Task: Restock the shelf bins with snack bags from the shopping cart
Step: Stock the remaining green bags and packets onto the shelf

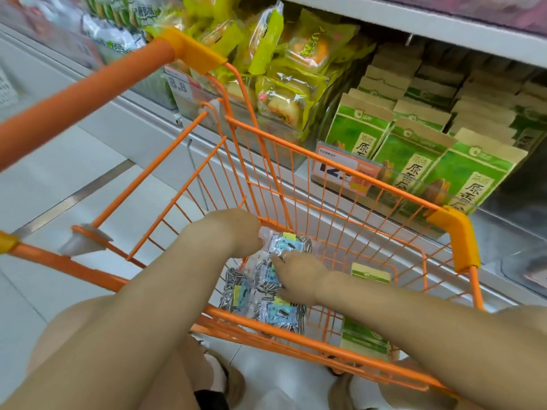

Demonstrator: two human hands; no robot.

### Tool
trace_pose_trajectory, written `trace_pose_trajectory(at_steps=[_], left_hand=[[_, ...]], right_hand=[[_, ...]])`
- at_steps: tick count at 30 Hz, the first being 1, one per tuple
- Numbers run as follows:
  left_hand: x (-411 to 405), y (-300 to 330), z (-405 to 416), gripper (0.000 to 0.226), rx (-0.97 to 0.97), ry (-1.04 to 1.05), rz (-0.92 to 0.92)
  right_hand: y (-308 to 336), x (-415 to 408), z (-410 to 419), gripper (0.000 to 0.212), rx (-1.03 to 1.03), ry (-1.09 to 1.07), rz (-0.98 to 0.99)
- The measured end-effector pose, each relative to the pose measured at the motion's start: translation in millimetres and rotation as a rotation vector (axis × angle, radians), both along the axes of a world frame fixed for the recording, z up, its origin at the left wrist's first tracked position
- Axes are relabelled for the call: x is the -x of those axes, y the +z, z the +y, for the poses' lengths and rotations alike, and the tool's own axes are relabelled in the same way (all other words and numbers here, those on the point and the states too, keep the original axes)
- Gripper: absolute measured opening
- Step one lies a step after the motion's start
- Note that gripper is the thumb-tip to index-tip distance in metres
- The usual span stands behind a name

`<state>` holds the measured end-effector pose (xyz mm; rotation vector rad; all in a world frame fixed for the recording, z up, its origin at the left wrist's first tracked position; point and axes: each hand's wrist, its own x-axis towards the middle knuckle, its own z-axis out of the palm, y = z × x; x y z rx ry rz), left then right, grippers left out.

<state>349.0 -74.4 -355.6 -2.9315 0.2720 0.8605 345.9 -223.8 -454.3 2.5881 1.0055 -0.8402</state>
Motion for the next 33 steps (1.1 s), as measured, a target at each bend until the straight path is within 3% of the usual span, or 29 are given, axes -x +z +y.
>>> trace_pose_trajectory(at_steps=[4, 9, 11, 13, 16, 20, 26, 33], left_hand=[[-4, -6, -1, 0.045, 0.046, -0.011, 0.011], [-2, -12, -3, 0.041, 0.02, -0.037, 0.094], [1, -13, -5, 0.039, 0.004, -0.046, 0.151], [4, -9, -8, 0.043, -0.021, -0.054, 0.217], [3, -10, -16, 0.049, -0.066, -0.129, 0.361], [-2, -21, -43, 0.049, -0.179, -0.281, 0.42], [1, -39, -88, 0.058, -0.16, -0.415, 0.513], [18, -68, -92, 0.069, -0.1, -0.39, 0.643]], right_hand=[[2, -3, -1, 0.048, -0.09, -0.113, -0.013], [10, -10, -8, 0.06, -0.198, -0.353, 0.217], [18, -10, -8, 0.062, -0.162, -0.328, 0.256], [35, -13, -10, 0.051, -0.115, -0.226, 0.223], [74, -22, -25, 0.03, -0.125, -0.204, 0.016], [114, -24, -67, 0.04, -0.16, -0.322, -0.152], [110, -14, -103, 0.058, -0.386, -0.479, -0.014], [98, -14, -111, 0.055, -0.453, -0.531, 0.008]])
